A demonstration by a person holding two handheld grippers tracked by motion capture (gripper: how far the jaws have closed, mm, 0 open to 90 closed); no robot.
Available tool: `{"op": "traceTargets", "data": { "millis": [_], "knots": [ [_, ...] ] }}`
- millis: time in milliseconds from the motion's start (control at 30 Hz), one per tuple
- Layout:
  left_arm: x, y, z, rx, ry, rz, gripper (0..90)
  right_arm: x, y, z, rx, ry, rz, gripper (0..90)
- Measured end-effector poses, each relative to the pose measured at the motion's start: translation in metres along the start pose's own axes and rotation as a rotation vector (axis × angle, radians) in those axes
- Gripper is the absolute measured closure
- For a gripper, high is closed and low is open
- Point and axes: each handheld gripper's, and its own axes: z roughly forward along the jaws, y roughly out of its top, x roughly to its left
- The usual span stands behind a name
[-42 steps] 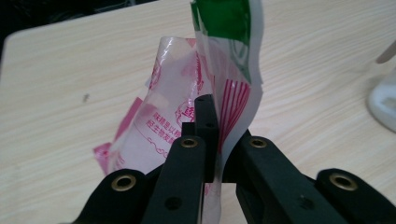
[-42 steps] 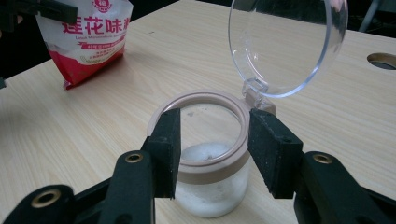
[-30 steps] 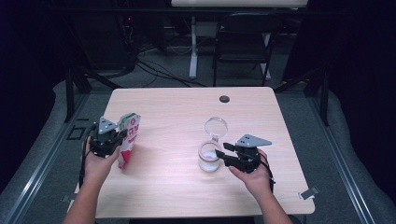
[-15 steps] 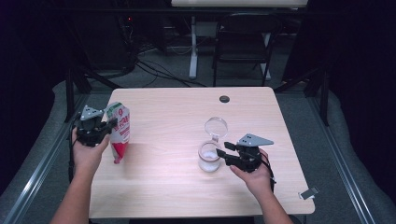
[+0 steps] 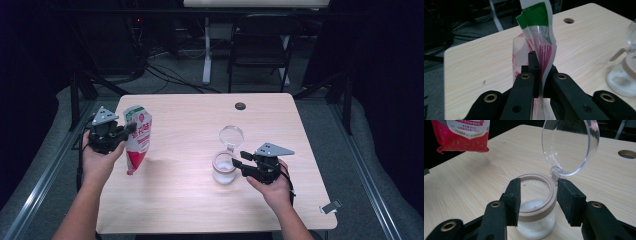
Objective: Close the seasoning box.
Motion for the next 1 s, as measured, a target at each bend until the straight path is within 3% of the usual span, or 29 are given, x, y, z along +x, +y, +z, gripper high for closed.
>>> {"op": "traceTargets", "data": {
  "millis": [233,433,667,700,767,800,933,1000],
  "knots": [
    [-0.031,0.007,0.015,0.012,-0.101,0.038,90.0,0.000,0.002,0.001,-0.004,0.014,-0.007,54.4],
    [-0.060,0.008,0.026,0.014,-0.166,0.088,90.0,0.001,0.003,0.002,-0.004,0.015,-0.012,54.4],
    [-0.085,0.009,0.032,0.006,-0.228,0.121,90.0,0.002,0.005,0.003,-0.004,0.016,-0.030,54.3],
    [-0.093,0.007,0.035,0.007,-0.246,0.136,90.0,0.003,0.006,0.004,-0.010,0.017,-0.030,54.3],
    [-0.097,0.005,0.036,0.006,-0.256,0.140,90.0,0.003,0.007,0.004,-0.011,0.012,-0.036,54.3],
    [-0.104,0.000,0.039,0.014,-0.273,0.164,90.0,0.004,0.008,0.003,-0.018,0.015,-0.044,54.3],
    [-0.109,-0.010,0.040,0.017,-0.319,0.177,90.0,0.005,0.009,0.003,-0.010,0.019,-0.050,55.1],
    [-0.111,-0.018,0.036,0.005,-0.341,0.174,90.0,0.007,0.010,0.003,0.002,0.034,-0.048,59.7]
  ]
}}
